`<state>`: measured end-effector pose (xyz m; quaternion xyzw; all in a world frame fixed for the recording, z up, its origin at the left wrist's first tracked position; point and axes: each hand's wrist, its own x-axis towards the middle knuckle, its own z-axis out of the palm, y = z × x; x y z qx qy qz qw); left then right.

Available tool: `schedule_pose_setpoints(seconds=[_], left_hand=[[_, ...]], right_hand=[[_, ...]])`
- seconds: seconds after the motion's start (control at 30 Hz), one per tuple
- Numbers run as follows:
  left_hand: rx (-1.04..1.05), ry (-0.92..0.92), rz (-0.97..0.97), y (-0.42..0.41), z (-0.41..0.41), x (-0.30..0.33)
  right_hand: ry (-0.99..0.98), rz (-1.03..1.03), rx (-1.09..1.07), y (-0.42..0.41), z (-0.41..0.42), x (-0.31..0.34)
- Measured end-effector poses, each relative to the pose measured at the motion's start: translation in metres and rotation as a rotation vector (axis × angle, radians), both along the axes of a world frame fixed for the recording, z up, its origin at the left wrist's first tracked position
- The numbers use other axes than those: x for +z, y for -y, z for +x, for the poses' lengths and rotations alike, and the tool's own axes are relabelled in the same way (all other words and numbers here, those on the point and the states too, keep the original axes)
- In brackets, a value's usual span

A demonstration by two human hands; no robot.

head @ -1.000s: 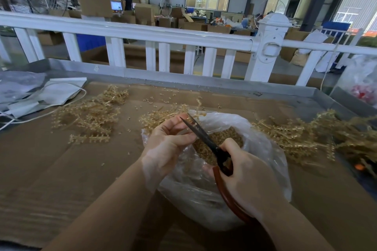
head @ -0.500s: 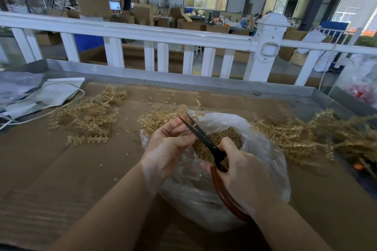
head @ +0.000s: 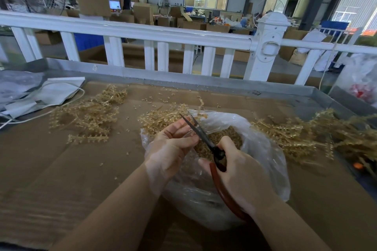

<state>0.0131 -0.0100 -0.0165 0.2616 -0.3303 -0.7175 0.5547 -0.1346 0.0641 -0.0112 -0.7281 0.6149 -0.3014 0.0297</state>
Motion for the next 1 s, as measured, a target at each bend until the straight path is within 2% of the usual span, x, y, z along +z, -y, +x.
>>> schedule_pose_setpoints(seconds=[0.23, 0.53, 0.73, 0.83, 0.9, 1.0], left_hand=[[0.005, -0.014, 0.051, -0.0002, 0.0009, -0.0028], [-0.005, 0.010, 0.105, -0.0055, -0.0024, -0.0019], [0.010, 0.053, 0.059, -0.0074, -0.0022, -0.0021], [0.030, 0.053, 0.069, -0.0075, -0.0017, -0.0031], [0.068, 0.109, 0.102, -0.0066, -0.0008, -0.0034], [0.104, 0.290, 0.112, -0.0078, -0.0018, -0.0028]], right_hand=[[0.107, 0.045, 0.031, 0.0026, -0.0017, -0.0030], [0.051, 0.021, 0.017, 0.0045, 0.0001, -0.0023], [-0.069, -0.017, -0.014, 0.0021, 0.0017, -0.0001], [-0.028, -0.024, -0.025, 0.0018, 0.0015, -0.0016], [0.010, -0.024, -0.056, 0.0016, 0.0000, -0.0027], [-0.025, -0.023, -0.114, 0.0029, -0.0028, -0.0051]])
